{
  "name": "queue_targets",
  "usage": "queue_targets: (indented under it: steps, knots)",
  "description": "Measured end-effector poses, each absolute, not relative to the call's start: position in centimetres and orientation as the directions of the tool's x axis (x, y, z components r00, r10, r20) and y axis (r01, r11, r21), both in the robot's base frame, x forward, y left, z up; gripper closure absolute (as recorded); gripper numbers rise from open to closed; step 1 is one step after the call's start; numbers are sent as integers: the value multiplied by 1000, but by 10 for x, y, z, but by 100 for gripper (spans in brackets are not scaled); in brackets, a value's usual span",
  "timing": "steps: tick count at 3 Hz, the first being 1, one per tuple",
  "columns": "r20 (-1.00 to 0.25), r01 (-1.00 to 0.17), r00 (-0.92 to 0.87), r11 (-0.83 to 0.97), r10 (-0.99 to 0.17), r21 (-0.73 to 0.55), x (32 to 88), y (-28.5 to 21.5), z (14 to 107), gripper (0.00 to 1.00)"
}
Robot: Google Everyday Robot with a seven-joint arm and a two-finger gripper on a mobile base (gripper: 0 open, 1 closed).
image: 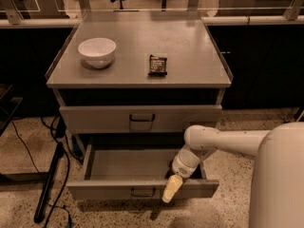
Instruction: Open middle drawer
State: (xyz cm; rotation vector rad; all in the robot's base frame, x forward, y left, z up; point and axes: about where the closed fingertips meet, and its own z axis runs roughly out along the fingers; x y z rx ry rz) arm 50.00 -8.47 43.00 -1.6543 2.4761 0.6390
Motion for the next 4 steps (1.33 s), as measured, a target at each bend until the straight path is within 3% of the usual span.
queue_targets:
  steps: [2,4]
  knots:
    - [-249,-851,-476,372,-843,370,435,-119,419,0]
    - [-189,-804,-565,484,-803,346,375,-174,458,0]
